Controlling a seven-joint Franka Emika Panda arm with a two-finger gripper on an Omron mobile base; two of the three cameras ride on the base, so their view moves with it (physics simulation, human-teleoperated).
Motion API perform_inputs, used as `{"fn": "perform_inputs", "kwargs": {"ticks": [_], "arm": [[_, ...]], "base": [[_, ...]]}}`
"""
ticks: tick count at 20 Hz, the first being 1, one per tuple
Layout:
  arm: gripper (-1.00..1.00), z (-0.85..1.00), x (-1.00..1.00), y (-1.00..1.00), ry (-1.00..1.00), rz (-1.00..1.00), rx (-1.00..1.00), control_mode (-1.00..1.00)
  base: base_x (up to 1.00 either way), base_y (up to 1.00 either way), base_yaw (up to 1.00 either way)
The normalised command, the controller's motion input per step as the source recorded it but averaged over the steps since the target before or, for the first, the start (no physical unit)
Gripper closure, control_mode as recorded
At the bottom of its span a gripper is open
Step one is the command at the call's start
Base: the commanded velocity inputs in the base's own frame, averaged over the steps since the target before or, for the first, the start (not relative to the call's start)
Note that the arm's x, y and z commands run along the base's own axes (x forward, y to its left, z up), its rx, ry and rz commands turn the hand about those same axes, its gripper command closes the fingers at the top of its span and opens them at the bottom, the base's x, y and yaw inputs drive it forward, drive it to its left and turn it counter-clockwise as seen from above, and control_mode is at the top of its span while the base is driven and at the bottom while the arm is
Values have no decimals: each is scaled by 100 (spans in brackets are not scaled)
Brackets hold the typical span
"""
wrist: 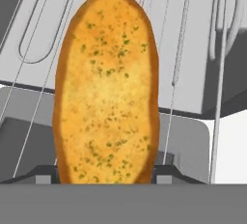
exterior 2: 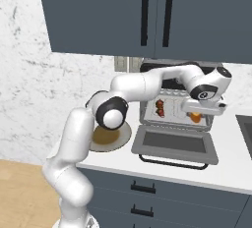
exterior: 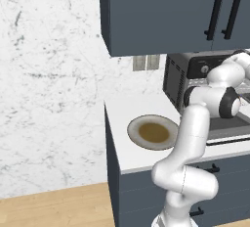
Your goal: Pick up the kebab skewer and baguette bread, and place them inside the toaster oven. Close the toaster oven door and start by setting the timer.
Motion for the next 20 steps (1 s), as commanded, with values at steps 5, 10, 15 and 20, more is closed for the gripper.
{"fn": "perform_inputs", "kwargs": {"ticks": [5, 10, 15, 20], "arm": [[-100, -37, -11, 62, 0, -5, 0, -100], [-100, -44, -32, 55, -1, -3, -2, -100], [-100, -8, -32, 22, -8, -3, -3, -100], [-100, 22, -39, 20, -11, -4, -4, -100]], "base": [[0, 0, 0], [0, 0, 0], [0, 0, 0], [0, 0, 0]]}}
